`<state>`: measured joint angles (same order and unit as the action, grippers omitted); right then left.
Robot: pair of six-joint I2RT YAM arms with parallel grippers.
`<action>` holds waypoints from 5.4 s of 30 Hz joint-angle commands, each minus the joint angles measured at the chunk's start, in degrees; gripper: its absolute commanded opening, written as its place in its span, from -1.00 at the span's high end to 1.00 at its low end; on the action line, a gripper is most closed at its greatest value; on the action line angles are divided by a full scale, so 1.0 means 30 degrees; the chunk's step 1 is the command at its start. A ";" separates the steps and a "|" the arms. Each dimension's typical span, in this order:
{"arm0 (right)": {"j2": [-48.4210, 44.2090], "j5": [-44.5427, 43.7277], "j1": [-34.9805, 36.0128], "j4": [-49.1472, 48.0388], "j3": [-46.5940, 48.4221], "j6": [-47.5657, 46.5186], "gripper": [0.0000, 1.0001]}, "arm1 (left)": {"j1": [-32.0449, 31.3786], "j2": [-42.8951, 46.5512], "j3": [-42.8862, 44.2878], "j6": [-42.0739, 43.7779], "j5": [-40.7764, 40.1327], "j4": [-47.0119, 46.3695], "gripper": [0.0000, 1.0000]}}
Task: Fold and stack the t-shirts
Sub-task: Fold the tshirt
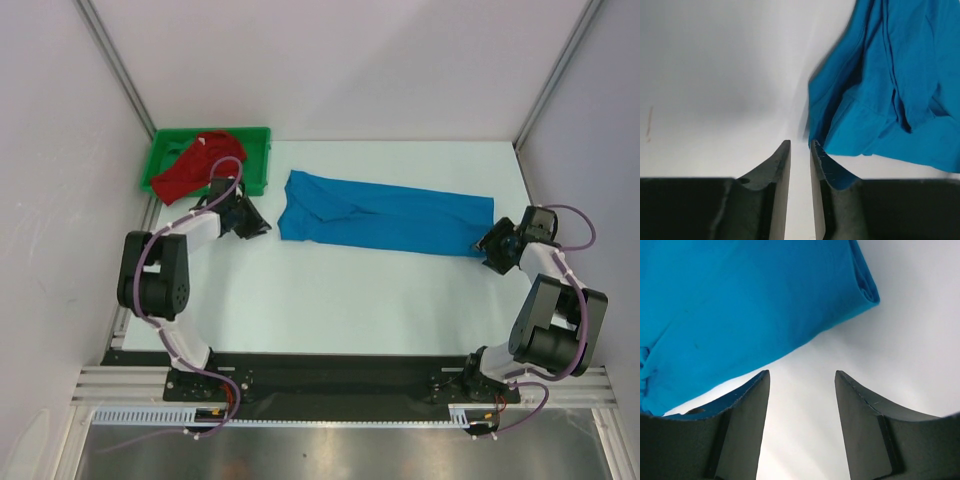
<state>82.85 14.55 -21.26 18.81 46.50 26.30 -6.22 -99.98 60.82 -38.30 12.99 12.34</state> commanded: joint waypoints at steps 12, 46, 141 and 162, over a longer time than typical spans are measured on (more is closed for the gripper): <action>-0.0370 0.0454 -0.1118 -0.1582 -0.0149 0.0226 -0.20 | -0.0124 -0.4139 0.1377 -0.3841 0.1878 -0.2705 0.48; 0.1914 0.0600 -0.2905 -0.3954 -0.0910 0.1513 -0.15 | -0.0535 -0.4904 0.4131 -0.1324 0.0064 0.0925 0.99; 0.9150 0.0307 1.7486 -0.9550 0.9460 0.2715 0.63 | -0.2175 -0.5199 0.8877 0.1842 -0.0493 0.3299 0.32; 1.4194 0.3998 1.6286 -1.1250 1.0809 0.2658 0.60 | -0.2409 0.2672 0.3493 0.0873 0.0239 0.1249 0.16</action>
<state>125.27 23.83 28.86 -12.73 77.12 36.93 -13.10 -99.15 76.25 -34.79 12.64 17.85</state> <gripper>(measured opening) 0.199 0.416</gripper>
